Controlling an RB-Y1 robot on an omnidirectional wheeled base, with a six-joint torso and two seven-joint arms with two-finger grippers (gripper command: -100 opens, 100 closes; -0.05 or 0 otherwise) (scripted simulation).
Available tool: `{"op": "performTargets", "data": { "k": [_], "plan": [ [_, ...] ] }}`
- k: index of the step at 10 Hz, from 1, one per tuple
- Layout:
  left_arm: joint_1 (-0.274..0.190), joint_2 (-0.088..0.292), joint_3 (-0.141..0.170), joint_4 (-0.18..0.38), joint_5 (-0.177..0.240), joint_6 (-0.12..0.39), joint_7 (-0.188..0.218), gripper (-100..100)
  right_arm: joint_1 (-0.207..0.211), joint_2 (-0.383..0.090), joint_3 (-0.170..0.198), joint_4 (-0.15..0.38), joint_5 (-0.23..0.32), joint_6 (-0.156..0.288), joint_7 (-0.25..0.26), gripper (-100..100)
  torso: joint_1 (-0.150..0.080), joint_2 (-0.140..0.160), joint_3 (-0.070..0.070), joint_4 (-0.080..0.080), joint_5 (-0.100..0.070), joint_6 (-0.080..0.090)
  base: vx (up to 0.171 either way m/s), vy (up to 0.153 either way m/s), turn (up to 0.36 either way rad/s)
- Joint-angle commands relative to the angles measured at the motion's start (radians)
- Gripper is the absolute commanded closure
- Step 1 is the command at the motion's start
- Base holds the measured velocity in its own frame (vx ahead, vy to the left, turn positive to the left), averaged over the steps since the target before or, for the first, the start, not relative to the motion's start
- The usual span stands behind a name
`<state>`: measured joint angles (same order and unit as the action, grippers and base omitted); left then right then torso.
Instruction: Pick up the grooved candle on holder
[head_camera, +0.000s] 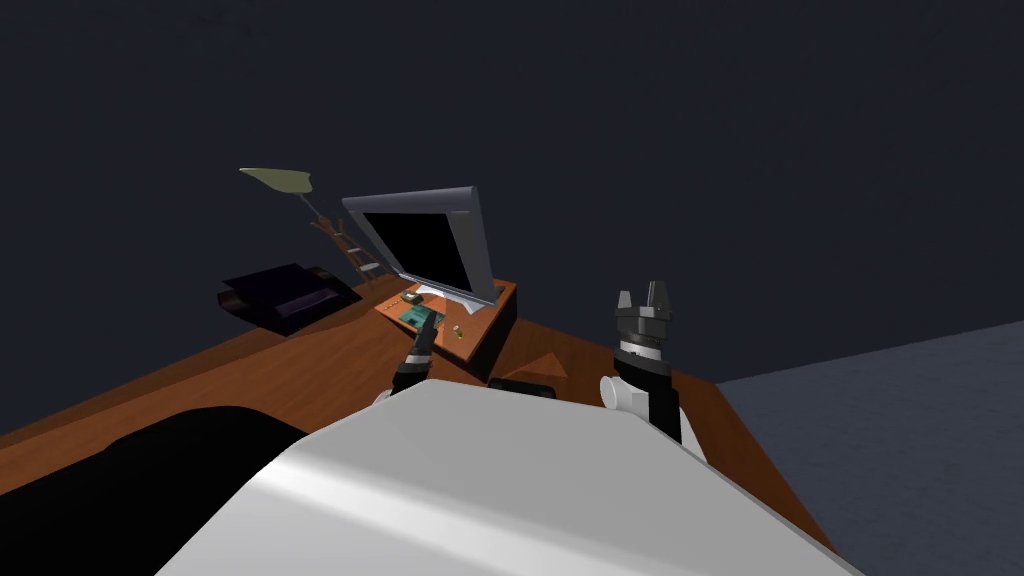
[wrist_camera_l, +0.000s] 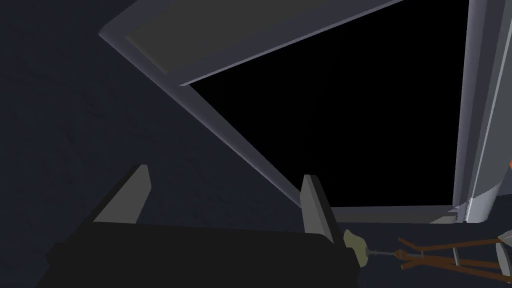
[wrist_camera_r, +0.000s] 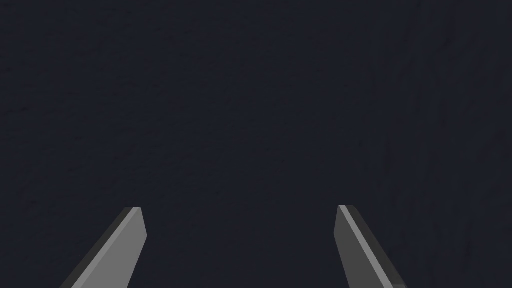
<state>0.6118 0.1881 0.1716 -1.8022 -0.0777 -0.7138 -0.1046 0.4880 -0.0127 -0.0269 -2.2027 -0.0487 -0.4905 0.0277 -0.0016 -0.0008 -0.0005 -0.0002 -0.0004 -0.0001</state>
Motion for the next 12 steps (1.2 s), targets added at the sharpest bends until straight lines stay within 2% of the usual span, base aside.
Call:
{"op": "performTargets", "data": {
  "k": [1, 3, 4, 6, 7, 8, 9, 10, 11, 12],
  "plan": [
    [-0.003, 0.001, 0.009, 0.031, -0.006, -0.003, -0.006, -100, 0.000, 0.000, 0.000, 0.000, 0.000, 0.000, 0.000, 0, 0.000, 0.000, 0.000, 0.000, 0.000, 0.000, 0.015, -0.026, -0.038],
    [0.007, 0.009, 0.051, 0.108, -0.024, -0.018, -0.022, -100, 0.000, 0.000, 0.000, 0.000, 0.000, 0.000, 0.000, 0, 0.000, 0.000, 0.000, 0.000, 0.000, 0.000, 0.033, -0.036, -0.118],
    [0.007, 0.009, 0.051, 0.123, -0.024, -0.018, -0.022, -100, 0.000, 0.000, 0.000, 0.000, 0.000, 0.000, 0.000, 0, -0.001, -0.001, -0.001, 0.000, 0.000, 0.000, 0.033, -0.032, -0.050],
    [0.014, 0.016, 0.091, 0.197, -0.042, -0.029, -0.041, -100, 0.000, 0.000, 0.000, 0.000, 0.000, 0.000, 0.000, 0, 0.000, -0.001, -0.001, 0.000, 0.000, 0.000, 0.043, -0.032, -0.128],
    [0.014, 0.016, 0.091, 0.218, -0.042, -0.029, -0.041, -100, 0.000, 0.000, 0.000, 0.000, 0.000, 0.000, 0.000, 0, -0.001, -0.002, -0.001, 0.000, 0.000, 0.000, 0.045, -0.022, -0.053],
    [0.017, 0.019, 0.110, 0.258, -0.052, -0.034, -0.052, -100, 0.000, 0.000, 0.000, 0.000, 0.000, 0.000, 0.000, 0, 0.000, -0.002, -0.001, 0.000, 0.000, 0.000, 0.042, -0.021, -0.094],
    [0.017, 0.019, 0.110, 0.266, -0.052, -0.034, -0.052, -100, 0.000, 0.000, 0.000, 0.000, 0.000, 0.000, 0.000, 0, 0.000, -0.002, -0.001, 0.000, 0.000, 0.000, 0.029, -0.014, -0.052],
    [0.019, 0.021, 0.129, 0.300, -0.061, -0.038, -0.065, -100, 0.000, 0.000, 0.000, 0.000, 0.000, 0.000, 0.000, 0, 0.001, -0.001, -0.001, 0.000, 0.000, 0.000, 0.039, -0.019, -0.116],
    [0.019, 0.021, 0.129, 0.315, -0.061, -0.038, -0.065, -100, 0.000, 0.000, 0.000, 0.000, 0.000, 0.000, 0.000, 0, 0.000, -0.001, -0.001, 0.000, 0.000, 0.000, 0.035, -0.010, -0.056],
    [0.019, 0.023, 0.146, 0.346, -0.070, -0.041, -0.078, -100, 0.000, 0.000, 0.000, 0.000, 0.000, 0.000, 0.000, 0, 0.001, -0.001, -0.001, 0.000, 0.000, 0.000, 0.040, -0.012, -0.119]
  ]
}}
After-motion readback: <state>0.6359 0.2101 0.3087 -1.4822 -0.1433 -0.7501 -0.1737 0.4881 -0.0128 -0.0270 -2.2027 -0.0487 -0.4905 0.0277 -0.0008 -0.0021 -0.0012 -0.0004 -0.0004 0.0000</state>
